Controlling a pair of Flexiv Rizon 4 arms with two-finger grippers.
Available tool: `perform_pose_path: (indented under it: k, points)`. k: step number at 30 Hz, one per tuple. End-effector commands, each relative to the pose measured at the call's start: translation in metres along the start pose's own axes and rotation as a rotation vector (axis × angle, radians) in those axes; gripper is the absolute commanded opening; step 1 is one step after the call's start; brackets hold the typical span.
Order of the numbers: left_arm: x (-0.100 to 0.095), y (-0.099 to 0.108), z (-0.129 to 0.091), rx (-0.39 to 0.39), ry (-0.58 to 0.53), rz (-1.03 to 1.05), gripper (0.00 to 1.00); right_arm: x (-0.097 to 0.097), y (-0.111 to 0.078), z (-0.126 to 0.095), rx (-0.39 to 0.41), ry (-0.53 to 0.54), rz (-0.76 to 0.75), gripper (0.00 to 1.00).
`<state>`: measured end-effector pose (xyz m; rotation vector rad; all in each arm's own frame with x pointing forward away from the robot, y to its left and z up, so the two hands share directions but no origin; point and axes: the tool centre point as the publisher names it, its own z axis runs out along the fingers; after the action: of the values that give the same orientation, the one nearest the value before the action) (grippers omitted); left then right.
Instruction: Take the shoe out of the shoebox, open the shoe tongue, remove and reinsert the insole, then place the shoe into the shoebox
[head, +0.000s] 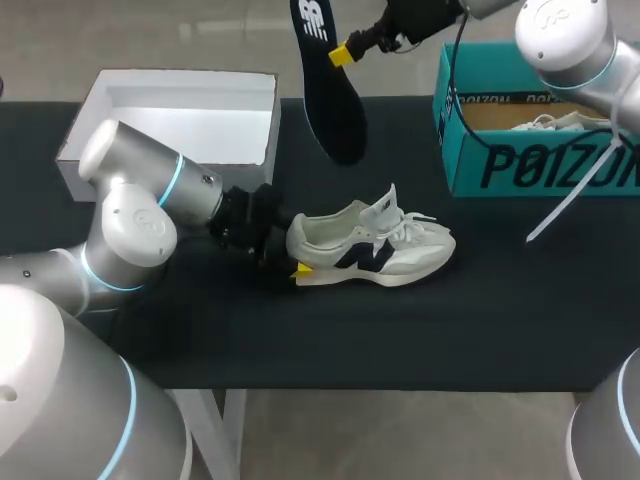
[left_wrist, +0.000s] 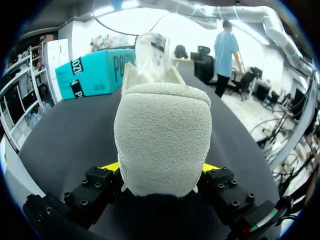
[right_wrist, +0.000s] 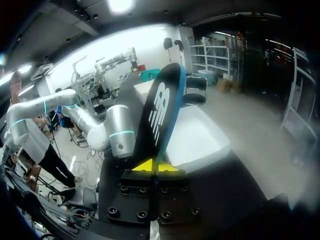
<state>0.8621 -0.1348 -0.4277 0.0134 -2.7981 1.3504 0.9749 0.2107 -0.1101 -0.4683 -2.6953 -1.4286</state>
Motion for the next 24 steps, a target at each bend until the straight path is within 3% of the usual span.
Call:
perform_pose_path:
  k: [1, 11, 16, 24]
  points:
    - [0.001, 0.002, 0.002, -0.001, -0.002, 0.000, 0.00, -0.001, 0.002, 0.002, 0.003, 0.000, 0.000, 0.00]
    - [0.001, 0.002, 0.002, -0.001, -0.002, 0.000, 0.00, -0.001, 0.002, 0.002, 0.003, 0.000, 0.000, 0.00]
    - [0.001, 0.002, 0.002, -0.001, -0.002, 0.000, 0.00, 0.023, -0.017, -0.025, -0.041, -0.036, 0.055, 0.00]
    - [0.001, 0.002, 0.002, -0.001, -0.002, 0.000, 0.00, 0.065, -0.033, -0.054, -0.085, -0.049, 0.073, 0.00]
